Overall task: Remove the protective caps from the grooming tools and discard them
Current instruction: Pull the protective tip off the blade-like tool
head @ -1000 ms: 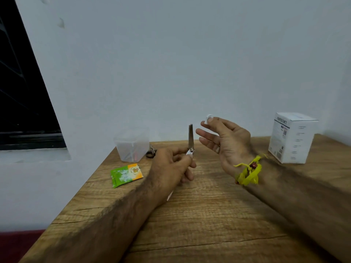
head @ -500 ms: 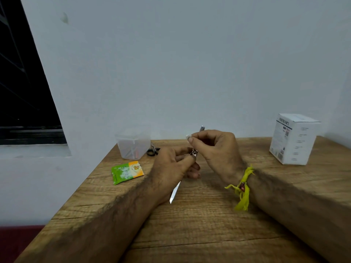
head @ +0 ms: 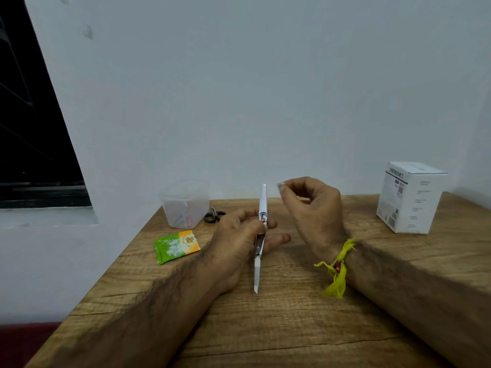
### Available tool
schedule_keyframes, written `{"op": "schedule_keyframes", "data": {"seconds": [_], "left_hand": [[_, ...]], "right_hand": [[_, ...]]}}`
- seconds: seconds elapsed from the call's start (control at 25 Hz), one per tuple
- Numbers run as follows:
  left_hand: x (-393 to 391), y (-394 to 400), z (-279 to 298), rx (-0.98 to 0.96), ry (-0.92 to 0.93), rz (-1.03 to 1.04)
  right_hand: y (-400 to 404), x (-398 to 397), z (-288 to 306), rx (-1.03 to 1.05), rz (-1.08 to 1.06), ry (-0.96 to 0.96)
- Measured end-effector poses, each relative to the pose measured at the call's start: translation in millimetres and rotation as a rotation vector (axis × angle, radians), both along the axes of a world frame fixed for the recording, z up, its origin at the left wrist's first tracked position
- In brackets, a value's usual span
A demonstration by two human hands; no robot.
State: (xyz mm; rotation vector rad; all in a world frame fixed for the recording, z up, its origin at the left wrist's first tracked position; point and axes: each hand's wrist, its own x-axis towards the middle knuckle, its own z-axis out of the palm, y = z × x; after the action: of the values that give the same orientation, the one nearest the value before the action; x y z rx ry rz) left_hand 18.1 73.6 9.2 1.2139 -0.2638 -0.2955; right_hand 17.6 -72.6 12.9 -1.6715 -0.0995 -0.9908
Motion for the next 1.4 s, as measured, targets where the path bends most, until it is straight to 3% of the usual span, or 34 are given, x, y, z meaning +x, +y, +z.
{"op": "schedule_keyframes", "data": {"seconds": [0.28, 0.48, 0.92, 1.2, 1.4], "left_hand": [[-3, -4, -3, 0.101, -0.024, 0.083], [-2, -6, -4, 0.115, -0.027, 0.081], [-5, -4, -2, 0.115, -0.054, 0.06], [-2, -3, -6, 0.083, -0.089, 0.006], [1, -4, -9, 0.172, -0.173, 0.019]], "right_hand": [[-9, 8, -15, -0.576, -0.156, -0.238], [-16, 19, -15, -0.782, -0.342, -0.355], [-9, 21, -15, -0.918, -0.385, -0.285], [-14, 22, -19, -0.847, -0.289, -0.248], [-17, 24, -19, -0.784, -0.256, -0.256]]}}
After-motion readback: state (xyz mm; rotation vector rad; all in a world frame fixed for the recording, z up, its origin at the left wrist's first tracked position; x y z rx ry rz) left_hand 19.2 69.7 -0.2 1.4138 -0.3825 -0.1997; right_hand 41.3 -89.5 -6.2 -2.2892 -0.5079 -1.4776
